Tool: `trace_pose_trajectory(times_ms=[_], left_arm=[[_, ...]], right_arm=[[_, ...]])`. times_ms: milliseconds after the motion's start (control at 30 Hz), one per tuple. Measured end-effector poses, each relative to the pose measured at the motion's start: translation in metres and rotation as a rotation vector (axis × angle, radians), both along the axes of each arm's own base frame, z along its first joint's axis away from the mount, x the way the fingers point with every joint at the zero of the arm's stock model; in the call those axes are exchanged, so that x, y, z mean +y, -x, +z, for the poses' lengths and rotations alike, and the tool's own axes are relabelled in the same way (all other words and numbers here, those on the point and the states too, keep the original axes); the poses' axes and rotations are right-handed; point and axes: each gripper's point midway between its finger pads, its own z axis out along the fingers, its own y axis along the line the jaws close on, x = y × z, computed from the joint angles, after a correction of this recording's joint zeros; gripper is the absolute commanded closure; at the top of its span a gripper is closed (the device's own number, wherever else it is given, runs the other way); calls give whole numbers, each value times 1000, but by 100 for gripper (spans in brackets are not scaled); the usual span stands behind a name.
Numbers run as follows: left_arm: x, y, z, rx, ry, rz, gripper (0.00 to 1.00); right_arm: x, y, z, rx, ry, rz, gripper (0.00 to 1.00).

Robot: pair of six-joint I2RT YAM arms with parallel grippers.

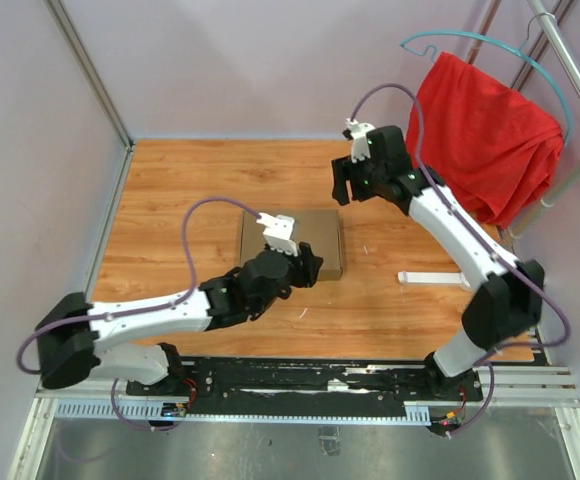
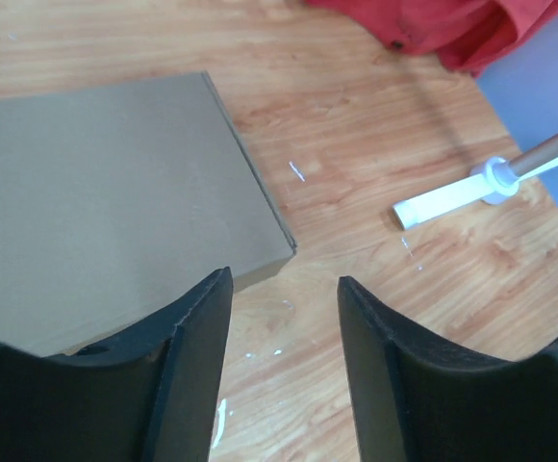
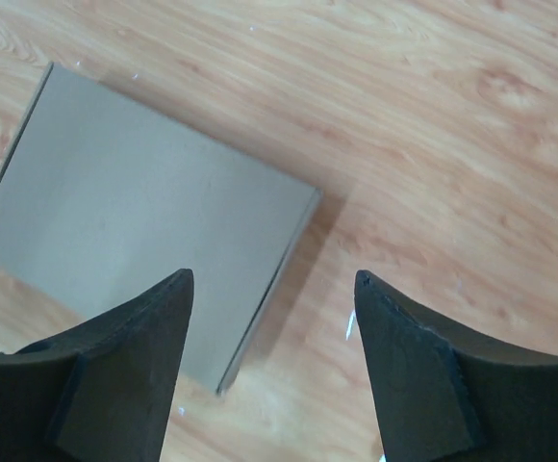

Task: Fold the paper box

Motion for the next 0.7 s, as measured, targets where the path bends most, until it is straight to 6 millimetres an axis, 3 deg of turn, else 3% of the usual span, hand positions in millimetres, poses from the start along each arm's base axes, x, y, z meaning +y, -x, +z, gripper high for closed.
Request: trace_pose_trajectory(times_ms=[33, 100, 133, 300, 400, 500, 700], left_arm=[[7, 3, 9, -9, 15, 2, 34], [27, 11, 29, -29, 45, 8, 5], [36, 15, 36, -40, 51, 12, 1], [96, 33, 74, -84, 88, 62, 1], [119, 40, 76, -83, 67, 88, 1], [127, 45, 68, -54, 18, 80, 1], [139, 50, 53, -10, -82, 85, 1]], right_arm=[[-7, 10, 8, -23, -9, -18, 30], [-21, 32, 16, -56, -28, -56, 29], [-28, 42, 16, -65, -36, -77, 29], [-56, 95, -5, -58, -73, -144, 28], [-65, 118, -21, -42, -87, -158, 28], [-72, 136, -32, -38, -100, -163, 27], [-77, 150, -31, -67, -125, -151, 31]])
